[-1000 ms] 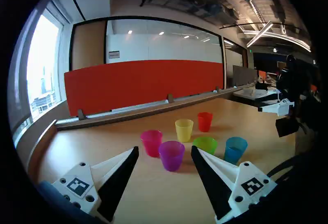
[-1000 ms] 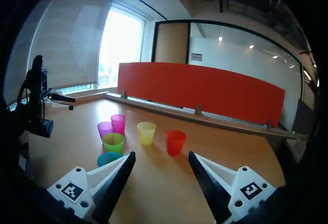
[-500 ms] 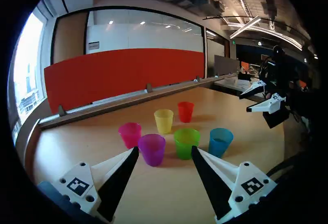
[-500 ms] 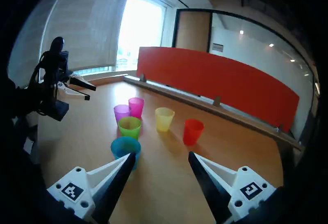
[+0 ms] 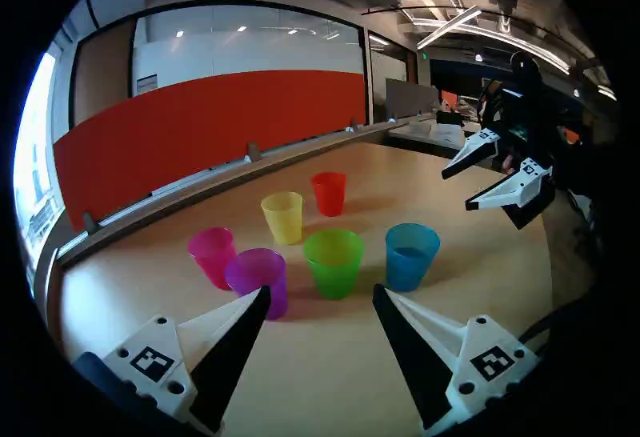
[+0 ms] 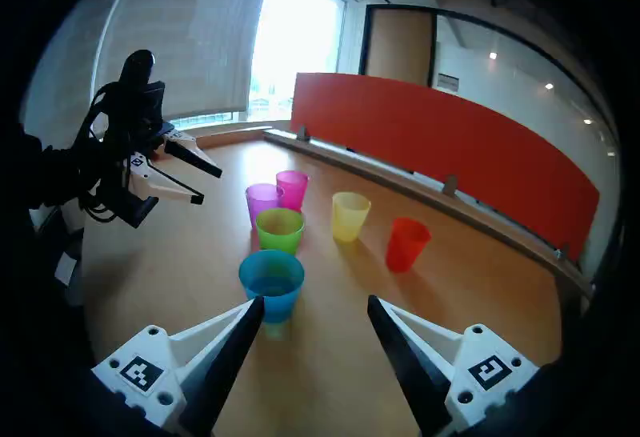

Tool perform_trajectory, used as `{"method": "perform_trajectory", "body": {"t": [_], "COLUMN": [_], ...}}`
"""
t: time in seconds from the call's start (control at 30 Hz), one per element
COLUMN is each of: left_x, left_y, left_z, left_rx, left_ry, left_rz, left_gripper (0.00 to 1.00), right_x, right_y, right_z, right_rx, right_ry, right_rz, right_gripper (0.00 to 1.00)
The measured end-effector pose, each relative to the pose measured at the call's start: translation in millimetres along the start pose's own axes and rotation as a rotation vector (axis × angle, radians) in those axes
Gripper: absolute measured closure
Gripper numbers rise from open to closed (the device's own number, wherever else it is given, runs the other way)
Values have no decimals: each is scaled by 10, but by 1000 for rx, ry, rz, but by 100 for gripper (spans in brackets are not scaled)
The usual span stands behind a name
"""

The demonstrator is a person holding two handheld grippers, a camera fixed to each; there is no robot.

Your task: Pour water

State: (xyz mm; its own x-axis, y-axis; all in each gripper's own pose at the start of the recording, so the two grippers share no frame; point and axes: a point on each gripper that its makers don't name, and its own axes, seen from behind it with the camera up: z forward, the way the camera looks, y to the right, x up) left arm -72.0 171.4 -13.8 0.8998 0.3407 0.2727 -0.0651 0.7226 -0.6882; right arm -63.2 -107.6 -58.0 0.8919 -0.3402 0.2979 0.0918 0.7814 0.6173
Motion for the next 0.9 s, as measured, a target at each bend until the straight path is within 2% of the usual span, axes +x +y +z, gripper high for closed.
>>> {"method": "perform_trajectory", "body": {"t": [0.3, 0.57, 0.9], "left_x": [-62, -109, -133], "left_y": [151, 205, 224], "left_z": [232, 438, 596], "left_rx": [-44, -60, -71], "left_ry": [-39, -72, -88], "left_rz": [27, 37, 37], "left_gripper": [5, 5, 5], "right_x": [-117, -245, -332], "right_y": [-153, -255, -332], "right_z": [125, 271, 436], "right_rx": [42, 71, 107], "right_ry": [-32, -68, -99], "right_rz": [-5, -9, -14], "right_gripper": [0, 0, 0]}}
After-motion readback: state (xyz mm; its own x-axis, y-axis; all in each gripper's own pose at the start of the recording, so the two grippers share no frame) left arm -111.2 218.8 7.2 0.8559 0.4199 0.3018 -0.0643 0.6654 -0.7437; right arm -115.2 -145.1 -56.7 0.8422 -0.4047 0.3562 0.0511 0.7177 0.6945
